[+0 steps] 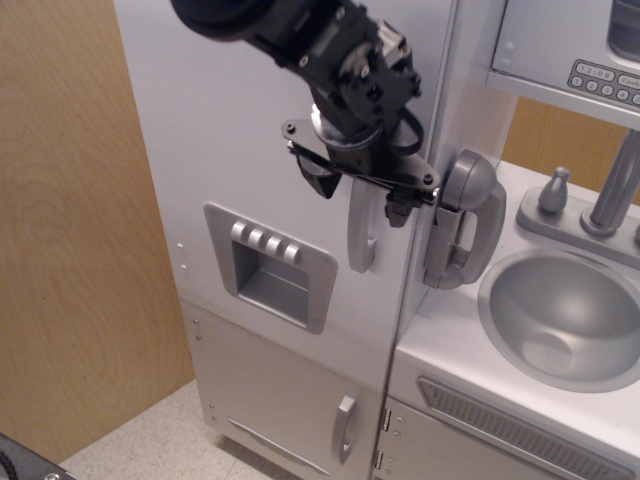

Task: Open fridge

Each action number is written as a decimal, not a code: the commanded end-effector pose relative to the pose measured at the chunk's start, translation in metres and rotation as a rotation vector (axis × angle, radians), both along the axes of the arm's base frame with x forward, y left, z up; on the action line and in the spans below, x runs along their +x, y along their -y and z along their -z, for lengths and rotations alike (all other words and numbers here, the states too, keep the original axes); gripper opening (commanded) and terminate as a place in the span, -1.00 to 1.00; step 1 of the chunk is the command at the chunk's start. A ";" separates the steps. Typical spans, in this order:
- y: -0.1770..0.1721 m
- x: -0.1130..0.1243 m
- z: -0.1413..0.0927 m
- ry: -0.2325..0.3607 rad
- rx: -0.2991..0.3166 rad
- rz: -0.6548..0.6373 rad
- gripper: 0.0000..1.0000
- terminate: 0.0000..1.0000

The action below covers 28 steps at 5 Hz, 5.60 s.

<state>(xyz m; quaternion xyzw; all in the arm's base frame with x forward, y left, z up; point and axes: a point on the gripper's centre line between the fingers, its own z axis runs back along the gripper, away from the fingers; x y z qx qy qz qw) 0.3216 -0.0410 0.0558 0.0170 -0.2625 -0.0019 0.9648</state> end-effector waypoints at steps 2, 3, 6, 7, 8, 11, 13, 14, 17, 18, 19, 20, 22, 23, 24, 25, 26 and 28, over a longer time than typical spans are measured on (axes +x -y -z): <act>-0.007 0.004 -0.017 0.100 0.025 -0.087 -1.00 -1.00; -0.016 -0.014 -0.016 0.067 0.024 -0.045 -1.00 -1.00; -0.056 -0.069 -0.030 -0.180 -0.095 0.119 1.00 -1.00; -0.059 -0.084 -0.029 -0.258 -0.105 0.106 1.00 -1.00; -0.060 -0.109 -0.022 -0.266 -0.083 0.125 1.00 -1.00; 0.028 -0.104 0.009 -0.305 -0.030 0.261 1.00 -1.00; 0.076 -0.076 0.007 -0.305 -0.040 0.323 1.00 -1.00; 0.083 -0.058 0.006 -0.320 -0.052 0.305 1.00 -1.00; 0.052 -0.047 -0.001 -0.346 0.082 0.294 1.00 -1.00; 0.034 -0.063 0.002 -0.361 0.116 0.270 1.00 -1.00; 0.020 -0.083 0.002 -0.362 0.118 0.260 1.00 -1.00; 0.006 -0.107 0.008 -0.394 0.131 0.277 1.00 -1.00; -0.050 -0.134 0.020 -0.308 0.191 0.178 1.00 -1.00; -0.073 -0.125 0.032 -0.272 0.215 0.063 1.00 -1.00; -0.086 -0.098 0.039 -0.258 0.214 -0.030 1.00 -1.00; -0.099 -0.068 0.041 -0.242 0.174 -0.090 1.00 -1.00; -0.123 -0.046 0.041 -0.156 0.145 -0.131 1.00 -1.00; -0.169 -0.056 0.035 -0.214 0.120 -0.147 1.00 1.00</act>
